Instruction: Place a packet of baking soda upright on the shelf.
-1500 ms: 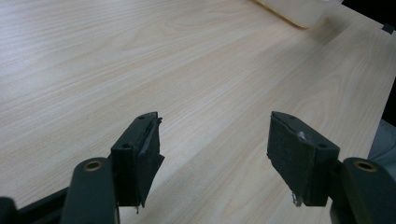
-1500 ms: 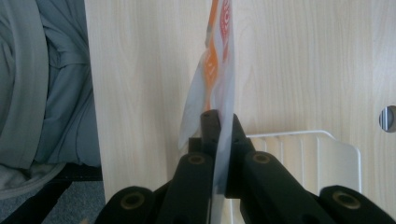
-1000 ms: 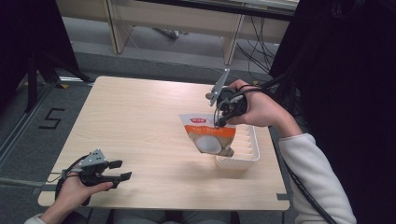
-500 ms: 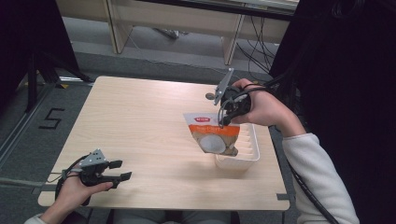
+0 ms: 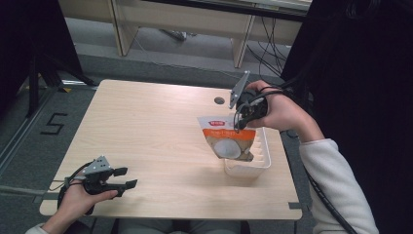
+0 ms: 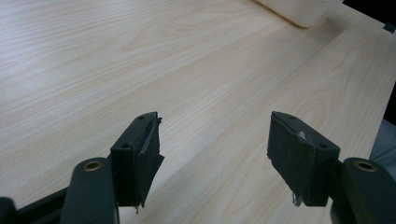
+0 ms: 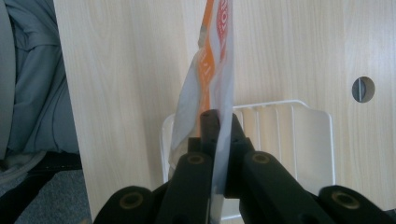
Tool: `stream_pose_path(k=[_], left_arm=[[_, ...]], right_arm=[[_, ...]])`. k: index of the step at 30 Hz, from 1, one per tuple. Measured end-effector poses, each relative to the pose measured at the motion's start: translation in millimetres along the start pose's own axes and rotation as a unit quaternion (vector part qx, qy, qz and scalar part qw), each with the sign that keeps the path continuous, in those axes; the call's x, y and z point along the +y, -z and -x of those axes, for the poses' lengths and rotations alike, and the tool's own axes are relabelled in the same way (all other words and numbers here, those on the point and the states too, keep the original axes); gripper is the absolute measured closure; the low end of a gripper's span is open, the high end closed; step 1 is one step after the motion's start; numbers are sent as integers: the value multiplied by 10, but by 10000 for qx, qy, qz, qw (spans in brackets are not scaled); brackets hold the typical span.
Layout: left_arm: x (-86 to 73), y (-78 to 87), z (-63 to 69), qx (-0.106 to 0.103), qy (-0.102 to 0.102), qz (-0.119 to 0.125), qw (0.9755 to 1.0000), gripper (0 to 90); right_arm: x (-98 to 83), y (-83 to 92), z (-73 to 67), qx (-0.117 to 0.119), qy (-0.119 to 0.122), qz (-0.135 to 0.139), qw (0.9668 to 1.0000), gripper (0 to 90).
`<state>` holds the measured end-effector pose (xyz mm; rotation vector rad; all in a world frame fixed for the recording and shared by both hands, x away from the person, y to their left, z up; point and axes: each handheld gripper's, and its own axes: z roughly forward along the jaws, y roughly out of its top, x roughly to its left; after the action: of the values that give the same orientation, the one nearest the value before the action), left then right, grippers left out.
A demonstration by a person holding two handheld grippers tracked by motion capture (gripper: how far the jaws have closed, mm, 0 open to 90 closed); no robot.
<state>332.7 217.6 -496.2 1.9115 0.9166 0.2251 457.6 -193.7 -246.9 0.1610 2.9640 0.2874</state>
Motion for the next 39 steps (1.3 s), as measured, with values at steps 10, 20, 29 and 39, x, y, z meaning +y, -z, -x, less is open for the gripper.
stream_pose_path(k=[10,20,29,39], left_arm=[[1,-3,3,-32,-6,-9,10000,334],[0,-10,10,-32,27,28,10000,334],[1,-11,11,-29,22,35,10000,334],[2,-10,12,-23,17,36,10000,334]], right_arm=[[-100,20,33,-158,1,-169,9997,900],[-207,-27,73,-205,279,-215,9992,900],[-302,-25,76,-225,60,-338,9992,900],[-357,-50,99,-227,157,-355,9990,900]])
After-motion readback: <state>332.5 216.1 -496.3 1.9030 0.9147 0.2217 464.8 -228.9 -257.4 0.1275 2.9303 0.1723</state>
